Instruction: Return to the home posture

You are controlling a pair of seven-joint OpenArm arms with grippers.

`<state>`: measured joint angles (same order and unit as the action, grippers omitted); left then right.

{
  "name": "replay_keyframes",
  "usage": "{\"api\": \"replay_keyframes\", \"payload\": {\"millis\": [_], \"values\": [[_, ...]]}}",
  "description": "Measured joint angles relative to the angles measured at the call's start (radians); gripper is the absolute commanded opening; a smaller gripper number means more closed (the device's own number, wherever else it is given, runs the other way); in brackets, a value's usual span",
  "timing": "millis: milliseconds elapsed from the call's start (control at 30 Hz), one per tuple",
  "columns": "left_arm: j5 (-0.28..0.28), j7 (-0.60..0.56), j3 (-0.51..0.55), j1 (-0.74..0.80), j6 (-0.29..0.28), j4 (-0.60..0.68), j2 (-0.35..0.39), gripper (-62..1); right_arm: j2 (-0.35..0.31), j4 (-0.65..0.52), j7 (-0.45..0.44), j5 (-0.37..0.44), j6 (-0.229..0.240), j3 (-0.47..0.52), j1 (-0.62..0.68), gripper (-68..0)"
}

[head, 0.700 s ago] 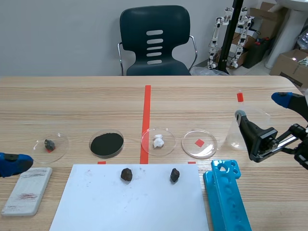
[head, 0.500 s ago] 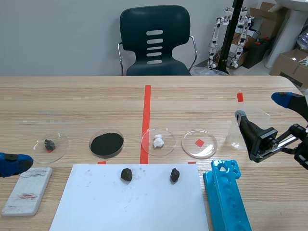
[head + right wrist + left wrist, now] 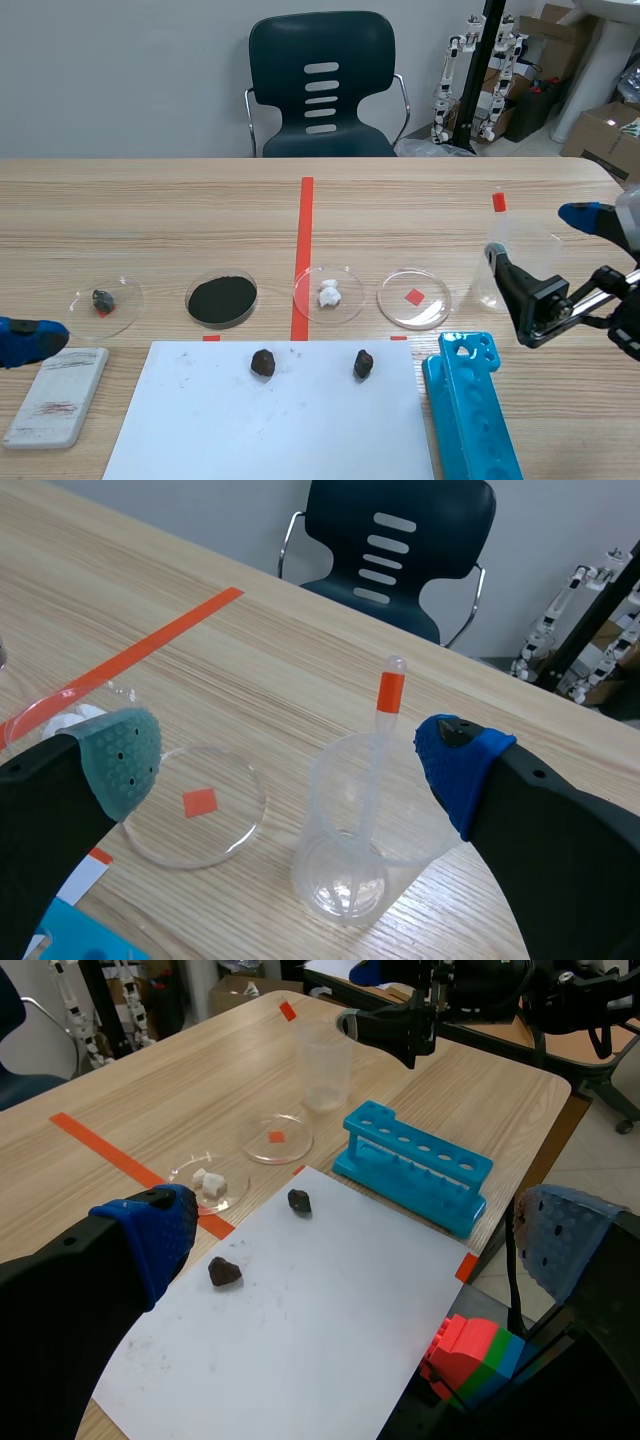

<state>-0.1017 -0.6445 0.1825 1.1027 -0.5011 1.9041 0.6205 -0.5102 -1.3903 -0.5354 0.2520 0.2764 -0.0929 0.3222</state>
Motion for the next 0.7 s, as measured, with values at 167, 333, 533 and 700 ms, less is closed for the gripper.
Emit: {"api": "replay_keyframes", "payload": {"millis": [167, 333, 533, 700], "values": [[0.0, 0.0, 0.0, 0.0, 0.0, 0.0, 0.0, 1.4, -0.039, -0.011, 0.003, 0.003, -0.004, 0.0, 0.029, -14.6], [0.0, 0.0, 0.0, 0.0, 0.0, 0.0, 0.0, 1.4, -0.123, -0.091, 0.006, 0.003, -0.02, 0.0, 0.125, -14.6], [0.0, 0.0, 0.0, 0.0, 0.0, 0.0, 0.0, 1.4, -0.191, -0.187, 0.026, 0.059, -0.048, 0.0, 0.227, -14.6], [0.0, 0.0, 0.0, 0.0, 0.0, 0.0, 0.0, 1.4, -0.247, -0.282, 0.072, 0.138, -0.093, 0.0, 0.326, -14.6]]}}
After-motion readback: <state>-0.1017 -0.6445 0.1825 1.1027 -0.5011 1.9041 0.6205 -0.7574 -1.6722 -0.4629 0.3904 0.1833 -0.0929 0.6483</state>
